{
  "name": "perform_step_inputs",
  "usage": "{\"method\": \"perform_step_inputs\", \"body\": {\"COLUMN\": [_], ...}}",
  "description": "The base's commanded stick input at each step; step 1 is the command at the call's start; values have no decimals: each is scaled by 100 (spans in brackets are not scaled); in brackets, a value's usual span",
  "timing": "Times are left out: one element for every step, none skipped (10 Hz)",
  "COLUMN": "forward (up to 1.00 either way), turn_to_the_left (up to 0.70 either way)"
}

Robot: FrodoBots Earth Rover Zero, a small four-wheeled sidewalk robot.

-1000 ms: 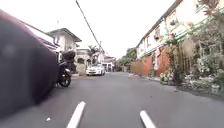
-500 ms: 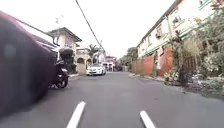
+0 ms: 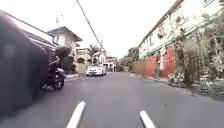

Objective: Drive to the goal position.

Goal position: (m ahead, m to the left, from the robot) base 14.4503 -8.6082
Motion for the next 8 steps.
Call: {"method": "perform_step_inputs", "body": {"forward": [70,70,70,70,70,70,70,70], "turn_to_the_left": [-20,-4,-2,0,0,0,0,0]}}
